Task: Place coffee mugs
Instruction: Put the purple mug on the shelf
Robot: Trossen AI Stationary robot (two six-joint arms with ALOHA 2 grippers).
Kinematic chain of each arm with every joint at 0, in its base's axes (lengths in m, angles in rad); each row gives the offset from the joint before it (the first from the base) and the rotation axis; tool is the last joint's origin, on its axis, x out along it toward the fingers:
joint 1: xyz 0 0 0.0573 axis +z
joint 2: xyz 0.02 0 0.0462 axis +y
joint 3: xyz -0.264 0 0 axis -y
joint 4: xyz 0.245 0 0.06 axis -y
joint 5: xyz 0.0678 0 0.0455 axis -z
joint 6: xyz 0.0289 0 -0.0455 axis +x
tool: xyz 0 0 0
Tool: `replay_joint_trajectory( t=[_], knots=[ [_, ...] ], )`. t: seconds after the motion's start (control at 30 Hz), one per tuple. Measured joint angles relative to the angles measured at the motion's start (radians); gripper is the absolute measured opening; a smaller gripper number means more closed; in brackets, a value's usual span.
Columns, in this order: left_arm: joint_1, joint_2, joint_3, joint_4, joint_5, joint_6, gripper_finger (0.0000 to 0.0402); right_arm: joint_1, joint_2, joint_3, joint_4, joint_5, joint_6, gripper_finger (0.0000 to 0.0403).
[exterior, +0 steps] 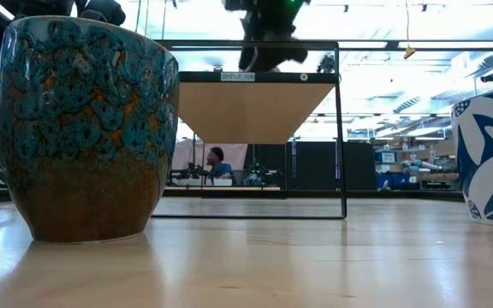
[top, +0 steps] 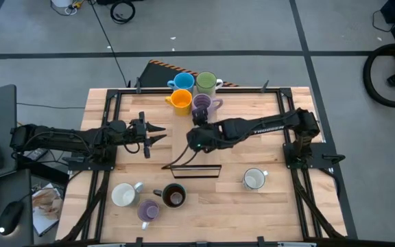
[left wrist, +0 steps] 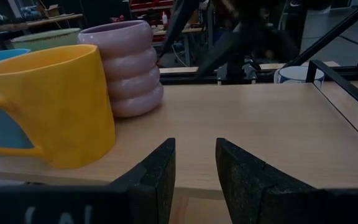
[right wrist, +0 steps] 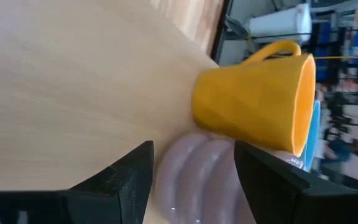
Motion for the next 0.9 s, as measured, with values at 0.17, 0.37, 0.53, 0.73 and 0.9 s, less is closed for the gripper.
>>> replay_joint_trajectory(
  t=[0.17,0.37,0.53,0.73,0.9],
  knots=[
    [0.0,0.0,0.0,-0.005,0.0,0.0,0.0121,-0.011,0.0,-0.051,0.044,0.059,-0.046,0.0223],
    [0.0,0.0,0.0,-0.005,0.0,0.0,0.0121,-0.032,0.0,-0.061,0.045,0.066,-0.047,0.0217],
    [0.0,0.0,0.0,-0.005,0.0,0.0,0.0121,-0.055,-0.001,-0.061,0.044,0.066,-0.08,0.0217],
    [0.0,0.0,0.0,-0.004,0.0,0.0,0.0121,-0.082,-0.001,-0.061,0.042,0.066,-0.105,0.0217],
    [0.0,0.0,0.0,-0.005,0.0,0.0,0.0121,-0.089,-0.001,-0.061,0.046,0.066,-0.137,0.0217]
  ],
)
